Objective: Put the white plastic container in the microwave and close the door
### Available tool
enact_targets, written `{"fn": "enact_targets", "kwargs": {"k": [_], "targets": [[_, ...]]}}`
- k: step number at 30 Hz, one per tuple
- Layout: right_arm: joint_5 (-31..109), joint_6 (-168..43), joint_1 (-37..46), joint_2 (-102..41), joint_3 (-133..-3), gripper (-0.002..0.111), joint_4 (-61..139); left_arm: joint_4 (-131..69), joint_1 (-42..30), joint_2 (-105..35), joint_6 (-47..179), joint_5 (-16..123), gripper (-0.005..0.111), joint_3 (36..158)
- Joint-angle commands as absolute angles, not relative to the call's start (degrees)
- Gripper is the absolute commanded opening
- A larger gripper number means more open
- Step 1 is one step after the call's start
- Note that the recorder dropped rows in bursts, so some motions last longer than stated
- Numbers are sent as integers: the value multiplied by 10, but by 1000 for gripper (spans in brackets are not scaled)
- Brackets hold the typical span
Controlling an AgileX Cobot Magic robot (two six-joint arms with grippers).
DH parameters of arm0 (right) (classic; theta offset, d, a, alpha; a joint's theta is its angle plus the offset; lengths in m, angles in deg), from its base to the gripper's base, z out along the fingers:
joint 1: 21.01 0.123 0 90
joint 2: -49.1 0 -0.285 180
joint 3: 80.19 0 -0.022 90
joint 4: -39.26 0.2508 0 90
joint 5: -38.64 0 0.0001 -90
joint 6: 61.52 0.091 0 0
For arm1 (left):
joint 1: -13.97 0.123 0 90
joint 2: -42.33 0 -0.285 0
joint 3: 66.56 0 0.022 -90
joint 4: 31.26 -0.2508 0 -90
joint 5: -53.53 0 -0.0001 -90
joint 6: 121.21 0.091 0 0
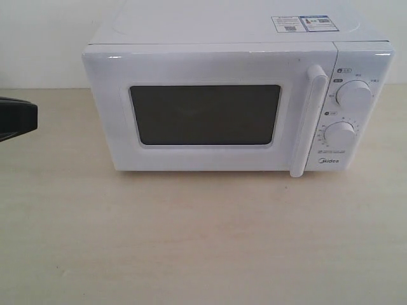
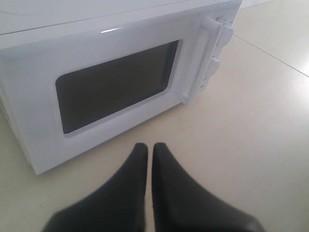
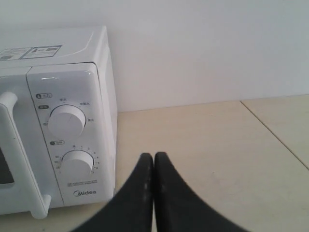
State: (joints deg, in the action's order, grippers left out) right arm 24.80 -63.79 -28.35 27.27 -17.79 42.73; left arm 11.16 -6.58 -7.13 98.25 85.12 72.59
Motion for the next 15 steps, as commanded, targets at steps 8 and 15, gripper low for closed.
{"fn": "enact_targets", "kwargs": {"k": [8, 15], "targets": [[247, -579, -285, 274, -177, 0, 363, 113, -67, -69, 978, 849, 4, 723], [225, -615, -285, 277, -177, 0, 360, 113, -67, -69, 978, 849, 4, 723]]}}
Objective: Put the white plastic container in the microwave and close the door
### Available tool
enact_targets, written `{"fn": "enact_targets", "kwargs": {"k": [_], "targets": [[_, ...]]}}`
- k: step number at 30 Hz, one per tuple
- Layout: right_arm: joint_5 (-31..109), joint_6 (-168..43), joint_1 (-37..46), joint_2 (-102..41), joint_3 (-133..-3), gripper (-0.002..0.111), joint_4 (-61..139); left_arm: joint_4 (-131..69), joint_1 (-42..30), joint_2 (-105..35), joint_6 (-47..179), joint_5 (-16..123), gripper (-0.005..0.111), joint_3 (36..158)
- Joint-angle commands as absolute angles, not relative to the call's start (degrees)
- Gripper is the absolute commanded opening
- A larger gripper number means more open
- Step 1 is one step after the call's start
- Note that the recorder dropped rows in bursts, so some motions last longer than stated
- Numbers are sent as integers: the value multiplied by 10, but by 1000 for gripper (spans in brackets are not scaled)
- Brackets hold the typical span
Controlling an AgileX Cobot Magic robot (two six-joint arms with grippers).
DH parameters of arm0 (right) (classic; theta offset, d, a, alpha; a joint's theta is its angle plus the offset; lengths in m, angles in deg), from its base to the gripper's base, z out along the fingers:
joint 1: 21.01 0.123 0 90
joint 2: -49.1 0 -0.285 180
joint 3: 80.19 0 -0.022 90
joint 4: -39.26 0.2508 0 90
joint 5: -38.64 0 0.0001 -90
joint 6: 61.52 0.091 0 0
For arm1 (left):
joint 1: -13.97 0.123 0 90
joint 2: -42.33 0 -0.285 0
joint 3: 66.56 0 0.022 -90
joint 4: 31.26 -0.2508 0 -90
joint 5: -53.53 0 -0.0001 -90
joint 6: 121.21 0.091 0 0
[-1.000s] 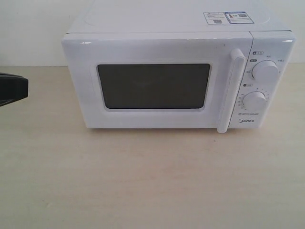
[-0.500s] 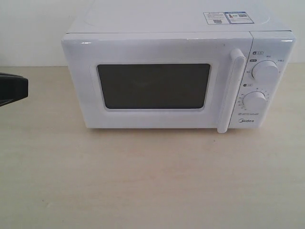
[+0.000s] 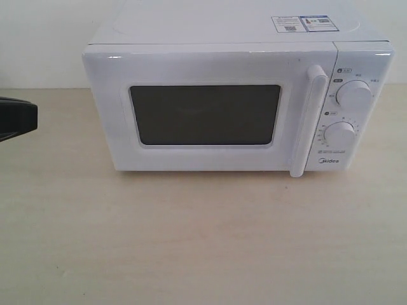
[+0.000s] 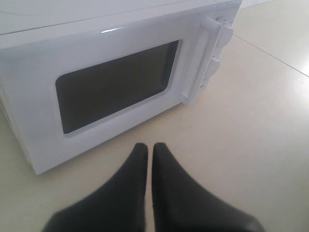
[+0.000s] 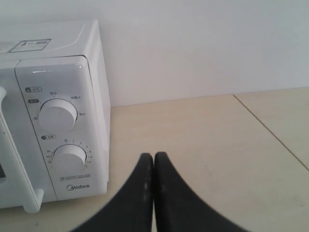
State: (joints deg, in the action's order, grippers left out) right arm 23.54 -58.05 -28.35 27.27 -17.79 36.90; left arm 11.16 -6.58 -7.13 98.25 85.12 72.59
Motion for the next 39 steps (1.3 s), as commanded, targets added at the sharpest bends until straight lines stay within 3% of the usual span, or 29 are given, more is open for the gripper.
{"fn": "enact_targets", "kwargs": {"k": [1, 15, 28, 39], "targets": [[223, -622, -283, 282, -177, 0, 359, 113, -67, -69, 978, 849, 4, 723], [102, -631, -204, 413, -176, 0, 359, 113, -67, -69, 978, 847, 4, 723], [280, -625, -204, 413, -30, 0, 359, 113, -67, -69, 978, 848, 4, 723], [193, -615, -204, 413, -30, 0, 361, 113, -67, -69, 978, 848, 4, 723]]}}
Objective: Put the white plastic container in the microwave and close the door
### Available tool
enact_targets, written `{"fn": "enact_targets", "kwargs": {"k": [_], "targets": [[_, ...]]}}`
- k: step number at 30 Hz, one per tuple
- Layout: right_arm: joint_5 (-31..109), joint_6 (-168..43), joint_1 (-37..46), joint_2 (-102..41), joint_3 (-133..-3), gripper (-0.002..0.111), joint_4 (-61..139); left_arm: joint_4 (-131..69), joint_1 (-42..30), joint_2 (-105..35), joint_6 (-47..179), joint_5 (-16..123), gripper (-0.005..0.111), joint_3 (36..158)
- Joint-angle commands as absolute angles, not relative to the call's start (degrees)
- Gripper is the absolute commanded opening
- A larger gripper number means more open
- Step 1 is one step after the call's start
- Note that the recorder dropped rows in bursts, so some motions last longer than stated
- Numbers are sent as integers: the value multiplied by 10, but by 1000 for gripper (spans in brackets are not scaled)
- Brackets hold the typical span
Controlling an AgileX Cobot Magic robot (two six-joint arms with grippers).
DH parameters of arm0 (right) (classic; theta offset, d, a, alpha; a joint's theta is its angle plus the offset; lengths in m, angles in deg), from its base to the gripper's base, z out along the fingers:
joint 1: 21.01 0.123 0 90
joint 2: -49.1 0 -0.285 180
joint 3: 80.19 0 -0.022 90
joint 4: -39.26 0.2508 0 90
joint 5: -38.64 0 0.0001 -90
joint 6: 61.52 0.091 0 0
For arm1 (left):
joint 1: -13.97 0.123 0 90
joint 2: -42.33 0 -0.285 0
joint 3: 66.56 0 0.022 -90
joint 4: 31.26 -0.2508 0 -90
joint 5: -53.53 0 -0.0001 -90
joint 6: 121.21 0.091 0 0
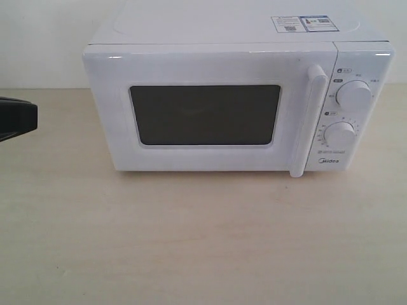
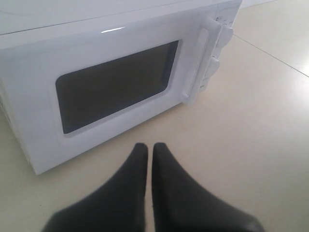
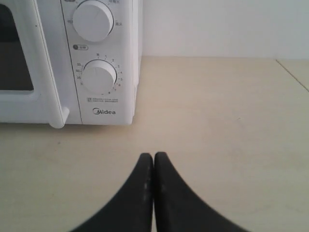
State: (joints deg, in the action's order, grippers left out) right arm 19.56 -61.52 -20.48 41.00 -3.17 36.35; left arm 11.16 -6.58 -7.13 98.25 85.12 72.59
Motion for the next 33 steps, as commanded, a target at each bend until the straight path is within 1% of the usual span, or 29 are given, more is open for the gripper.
{"fn": "enact_targets", "kwargs": {"k": [1, 27, 29, 31, 33], "targets": [[193, -615, -204, 413, -30, 0, 361, 113, -67, -69, 978, 848, 4, 723], [189, -615, -204, 413, -30, 0, 361, 113, -67, -68, 1003, 843, 4, 723], [189, -615, -204, 413, -30, 0, 361, 111, -66, -54, 1028, 843, 4, 723], [189, -615, -204, 413, -30, 0, 361, 104, -59, -7, 1040, 840, 4, 722], [189, -615, -204, 413, -30, 0, 361, 101, -39, 71, 1040, 821, 4, 705]]}}
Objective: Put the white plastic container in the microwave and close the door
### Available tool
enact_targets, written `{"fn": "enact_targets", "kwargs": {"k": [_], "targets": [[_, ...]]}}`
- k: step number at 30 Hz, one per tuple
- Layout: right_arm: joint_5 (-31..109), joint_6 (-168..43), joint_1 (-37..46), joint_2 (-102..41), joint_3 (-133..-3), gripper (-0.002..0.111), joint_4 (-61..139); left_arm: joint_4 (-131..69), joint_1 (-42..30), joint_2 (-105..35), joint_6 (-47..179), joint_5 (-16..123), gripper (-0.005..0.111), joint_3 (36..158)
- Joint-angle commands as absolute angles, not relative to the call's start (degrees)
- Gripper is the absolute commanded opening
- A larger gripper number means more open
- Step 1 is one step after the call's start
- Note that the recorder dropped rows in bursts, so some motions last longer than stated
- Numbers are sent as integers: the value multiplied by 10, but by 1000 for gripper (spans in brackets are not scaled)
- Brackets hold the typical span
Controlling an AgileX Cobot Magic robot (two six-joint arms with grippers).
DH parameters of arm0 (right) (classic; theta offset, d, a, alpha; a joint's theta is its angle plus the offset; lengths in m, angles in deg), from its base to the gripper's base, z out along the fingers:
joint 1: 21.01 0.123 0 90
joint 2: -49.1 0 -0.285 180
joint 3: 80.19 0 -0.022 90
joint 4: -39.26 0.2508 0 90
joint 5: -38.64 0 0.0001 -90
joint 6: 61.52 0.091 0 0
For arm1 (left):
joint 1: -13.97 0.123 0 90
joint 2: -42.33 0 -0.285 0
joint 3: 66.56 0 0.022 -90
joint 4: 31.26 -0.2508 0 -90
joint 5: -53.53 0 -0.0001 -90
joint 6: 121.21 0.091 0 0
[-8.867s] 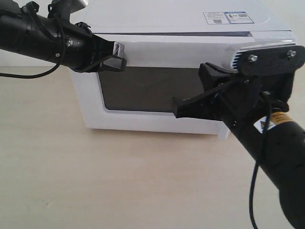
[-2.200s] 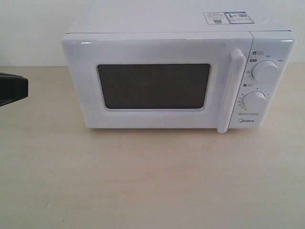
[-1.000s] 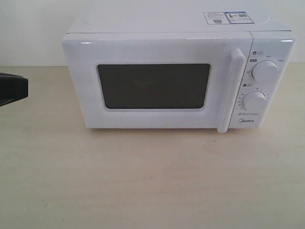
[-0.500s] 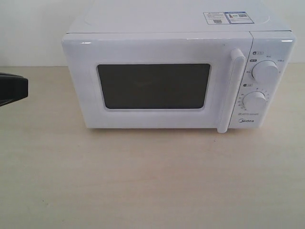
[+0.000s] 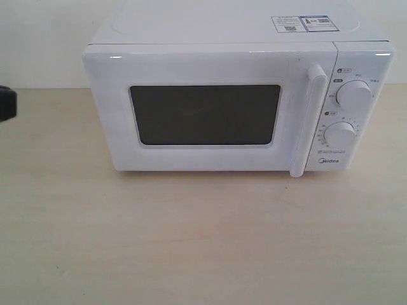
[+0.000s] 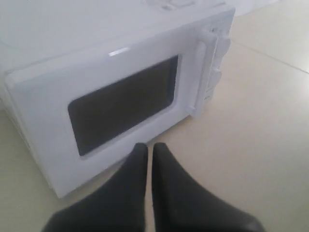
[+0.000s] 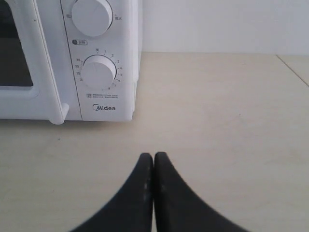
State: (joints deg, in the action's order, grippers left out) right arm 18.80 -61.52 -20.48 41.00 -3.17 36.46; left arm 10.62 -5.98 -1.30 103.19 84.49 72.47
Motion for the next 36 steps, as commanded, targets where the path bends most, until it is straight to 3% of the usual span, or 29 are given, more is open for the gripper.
{"fn": "enact_targets", "kwargs": {"k": [1, 7, 11, 14, 19, 23, 31, 36], "targets": [[189, -615, -204, 413, -30, 0, 361, 101, -15, 140, 1040, 800, 4, 682], [189, -615, -204, 413, -30, 0, 361, 107, 30, 340, 1010, 667, 4, 549], [189, -615, -204, 413, -30, 0, 361, 325, 30, 345, 797, 647, 4, 472], [189, -615, -204, 413, -30, 0, 361, 383, 30, 345, 787, 648, 4, 456], [189, -615, -204, 413, -30, 0, 361, 240, 30, 345, 1035, 593, 4, 440], [189, -615, -204, 413, -30, 0, 361, 197, 30, 345, 1053, 596, 4, 429], [189, -615, -204, 413, -30, 0, 361, 90, 30, 345, 588, 660, 4, 426], [189, -615, -204, 413, -30, 0, 361, -132, 30, 345, 595, 641, 4, 409]]}}
